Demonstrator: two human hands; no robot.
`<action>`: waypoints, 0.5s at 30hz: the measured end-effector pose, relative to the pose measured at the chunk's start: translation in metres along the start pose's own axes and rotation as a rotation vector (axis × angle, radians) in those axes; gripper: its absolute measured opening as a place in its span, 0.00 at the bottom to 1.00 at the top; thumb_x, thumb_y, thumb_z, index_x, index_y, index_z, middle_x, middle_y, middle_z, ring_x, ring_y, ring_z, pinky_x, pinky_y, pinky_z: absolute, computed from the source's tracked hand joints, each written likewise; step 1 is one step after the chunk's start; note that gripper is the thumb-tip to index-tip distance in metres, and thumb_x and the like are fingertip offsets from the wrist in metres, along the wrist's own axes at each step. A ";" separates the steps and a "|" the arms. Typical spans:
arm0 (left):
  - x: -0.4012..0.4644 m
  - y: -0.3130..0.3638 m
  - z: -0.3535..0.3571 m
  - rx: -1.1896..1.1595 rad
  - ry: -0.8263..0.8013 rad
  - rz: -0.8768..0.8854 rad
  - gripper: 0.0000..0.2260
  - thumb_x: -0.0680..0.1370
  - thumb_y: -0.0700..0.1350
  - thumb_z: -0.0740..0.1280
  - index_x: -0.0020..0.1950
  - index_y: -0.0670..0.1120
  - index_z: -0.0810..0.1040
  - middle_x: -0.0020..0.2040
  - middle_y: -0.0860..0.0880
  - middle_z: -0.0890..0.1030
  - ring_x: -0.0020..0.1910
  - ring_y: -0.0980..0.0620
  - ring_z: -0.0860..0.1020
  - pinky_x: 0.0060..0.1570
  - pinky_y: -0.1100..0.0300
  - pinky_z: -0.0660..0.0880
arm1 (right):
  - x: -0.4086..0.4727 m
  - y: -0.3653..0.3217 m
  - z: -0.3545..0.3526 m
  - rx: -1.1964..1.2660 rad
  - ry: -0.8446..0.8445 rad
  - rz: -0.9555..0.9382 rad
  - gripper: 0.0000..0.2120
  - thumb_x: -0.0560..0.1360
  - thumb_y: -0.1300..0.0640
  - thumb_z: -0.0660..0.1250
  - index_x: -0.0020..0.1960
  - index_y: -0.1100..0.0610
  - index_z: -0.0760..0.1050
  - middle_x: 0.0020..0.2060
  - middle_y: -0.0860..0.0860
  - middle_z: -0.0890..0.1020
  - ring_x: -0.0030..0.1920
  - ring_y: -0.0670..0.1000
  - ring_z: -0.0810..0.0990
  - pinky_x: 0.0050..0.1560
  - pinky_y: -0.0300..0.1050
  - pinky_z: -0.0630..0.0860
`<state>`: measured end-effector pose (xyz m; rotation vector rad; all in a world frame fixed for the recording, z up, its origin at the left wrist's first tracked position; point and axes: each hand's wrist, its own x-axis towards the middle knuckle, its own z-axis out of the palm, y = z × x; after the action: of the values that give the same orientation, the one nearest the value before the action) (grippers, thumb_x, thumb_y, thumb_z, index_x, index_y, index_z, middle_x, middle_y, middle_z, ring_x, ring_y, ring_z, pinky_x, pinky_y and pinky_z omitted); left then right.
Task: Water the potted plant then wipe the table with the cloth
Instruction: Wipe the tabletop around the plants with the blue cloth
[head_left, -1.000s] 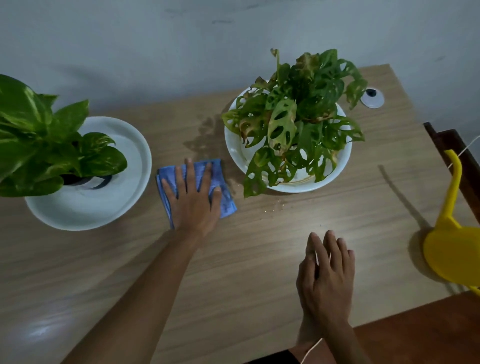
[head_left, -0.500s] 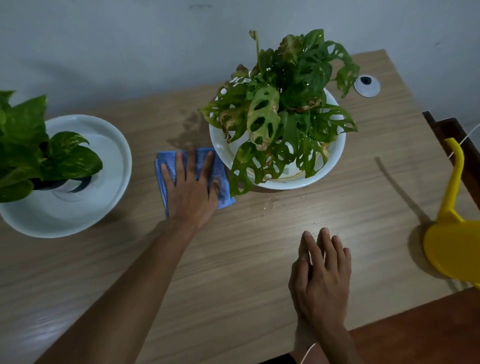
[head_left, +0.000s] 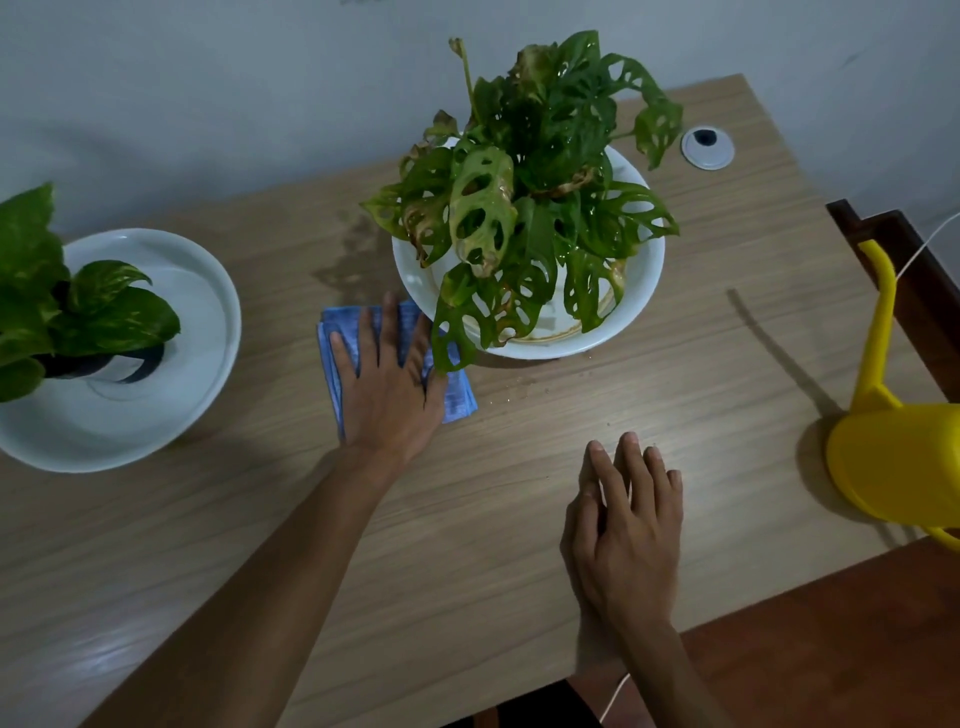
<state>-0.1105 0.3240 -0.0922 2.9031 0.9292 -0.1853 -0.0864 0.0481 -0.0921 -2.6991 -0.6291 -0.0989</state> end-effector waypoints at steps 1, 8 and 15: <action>-0.001 0.002 0.000 0.012 -0.008 -0.004 0.31 0.79 0.64 0.34 0.81 0.55 0.40 0.83 0.46 0.42 0.82 0.42 0.41 0.77 0.35 0.40 | 0.000 0.000 0.000 0.002 0.003 -0.001 0.22 0.78 0.54 0.57 0.71 0.53 0.73 0.74 0.58 0.68 0.76 0.59 0.61 0.74 0.62 0.59; -0.012 0.018 0.000 -0.027 0.019 -0.015 0.32 0.80 0.61 0.37 0.83 0.52 0.46 0.84 0.45 0.44 0.82 0.42 0.43 0.77 0.36 0.40 | 0.000 0.001 0.001 0.027 0.018 -0.002 0.22 0.78 0.54 0.57 0.71 0.53 0.73 0.74 0.57 0.69 0.76 0.59 0.61 0.74 0.62 0.58; -0.025 0.034 0.000 -0.019 0.001 -0.025 0.31 0.80 0.61 0.37 0.82 0.53 0.50 0.83 0.43 0.47 0.82 0.41 0.43 0.77 0.36 0.37 | -0.001 0.006 0.001 0.059 -0.006 0.010 0.21 0.80 0.53 0.57 0.72 0.51 0.72 0.74 0.55 0.68 0.77 0.55 0.60 0.75 0.60 0.57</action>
<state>-0.1107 0.2825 -0.0874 2.8757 0.9627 -0.1753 -0.0844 0.0431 -0.0954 -2.6463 -0.6109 -0.0692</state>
